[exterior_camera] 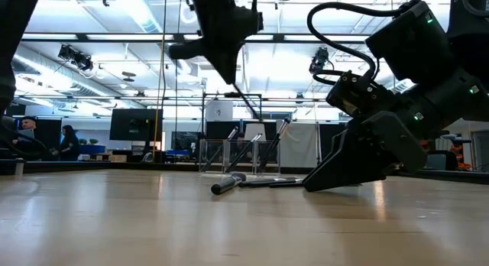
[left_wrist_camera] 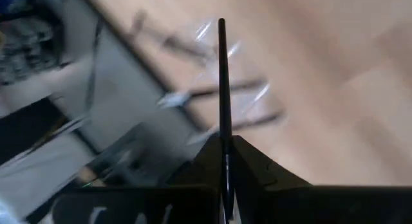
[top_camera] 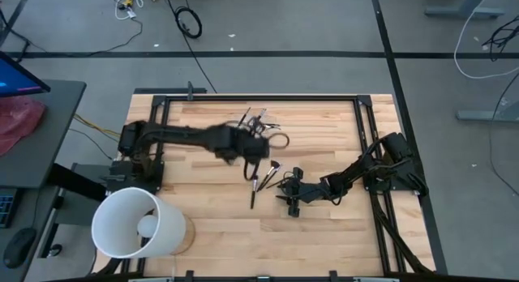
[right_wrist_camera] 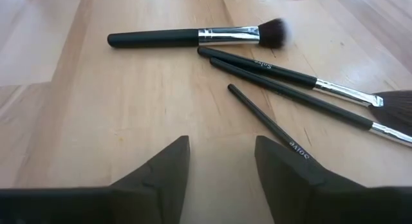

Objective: Put items in baskets/containers
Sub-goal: Put the black eyeshadow brush into the transparent organizer

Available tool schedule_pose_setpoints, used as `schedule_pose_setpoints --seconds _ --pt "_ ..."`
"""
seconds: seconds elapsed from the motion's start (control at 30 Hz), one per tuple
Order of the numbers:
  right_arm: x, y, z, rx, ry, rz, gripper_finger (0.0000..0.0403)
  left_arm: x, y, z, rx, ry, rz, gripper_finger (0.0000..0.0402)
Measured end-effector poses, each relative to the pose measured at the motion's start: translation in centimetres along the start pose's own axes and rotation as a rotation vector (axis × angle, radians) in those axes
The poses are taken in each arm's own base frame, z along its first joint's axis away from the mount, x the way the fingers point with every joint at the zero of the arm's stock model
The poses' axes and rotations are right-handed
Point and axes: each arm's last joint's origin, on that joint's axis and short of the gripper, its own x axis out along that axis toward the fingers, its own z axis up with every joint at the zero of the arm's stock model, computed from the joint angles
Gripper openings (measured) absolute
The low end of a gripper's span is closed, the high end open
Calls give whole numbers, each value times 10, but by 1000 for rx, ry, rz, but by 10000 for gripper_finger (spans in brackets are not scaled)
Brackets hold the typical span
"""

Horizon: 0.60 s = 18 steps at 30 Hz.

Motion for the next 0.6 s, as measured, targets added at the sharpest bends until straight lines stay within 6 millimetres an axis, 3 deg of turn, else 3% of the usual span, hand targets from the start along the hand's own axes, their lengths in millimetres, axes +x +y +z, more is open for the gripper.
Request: schedule_pose_setpoints --seconds 0.17,0.37,0.6 --pt "0 0 0 1 1 4 178 29 18 -32 219 227 37 21" --pt "0 0 0 5 3 6 169 62 23 -66 291 363 -42 17" --pt "0 0 0 4 3 9 166 79 13 -72 321 321 -113 19"
